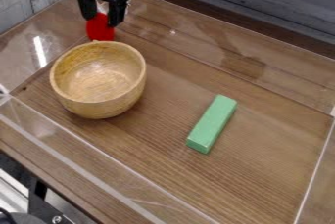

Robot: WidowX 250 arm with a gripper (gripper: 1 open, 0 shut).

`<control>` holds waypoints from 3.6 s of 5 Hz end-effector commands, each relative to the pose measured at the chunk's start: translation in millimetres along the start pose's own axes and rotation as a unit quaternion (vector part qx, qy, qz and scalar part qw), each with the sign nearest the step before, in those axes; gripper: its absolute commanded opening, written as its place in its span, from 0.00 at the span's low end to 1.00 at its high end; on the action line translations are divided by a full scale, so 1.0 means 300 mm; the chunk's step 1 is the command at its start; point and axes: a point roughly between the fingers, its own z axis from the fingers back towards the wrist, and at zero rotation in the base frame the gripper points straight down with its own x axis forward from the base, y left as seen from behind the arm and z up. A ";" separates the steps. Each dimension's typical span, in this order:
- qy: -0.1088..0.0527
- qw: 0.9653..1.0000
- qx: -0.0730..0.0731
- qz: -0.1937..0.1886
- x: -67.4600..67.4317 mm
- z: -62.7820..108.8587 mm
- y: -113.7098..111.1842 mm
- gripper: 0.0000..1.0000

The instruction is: Move the red object to the right side of the table

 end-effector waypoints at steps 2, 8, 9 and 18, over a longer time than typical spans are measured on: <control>-0.010 1.000 0.019 0.007 0.011 0.023 0.014 1.00; -0.082 0.993 -0.002 -0.085 -0.105 0.281 -0.339 0.00; -0.077 0.988 -0.015 -0.132 -0.149 0.278 -0.473 0.00; -0.048 0.967 -0.065 -0.241 -0.383 0.087 -0.890 1.00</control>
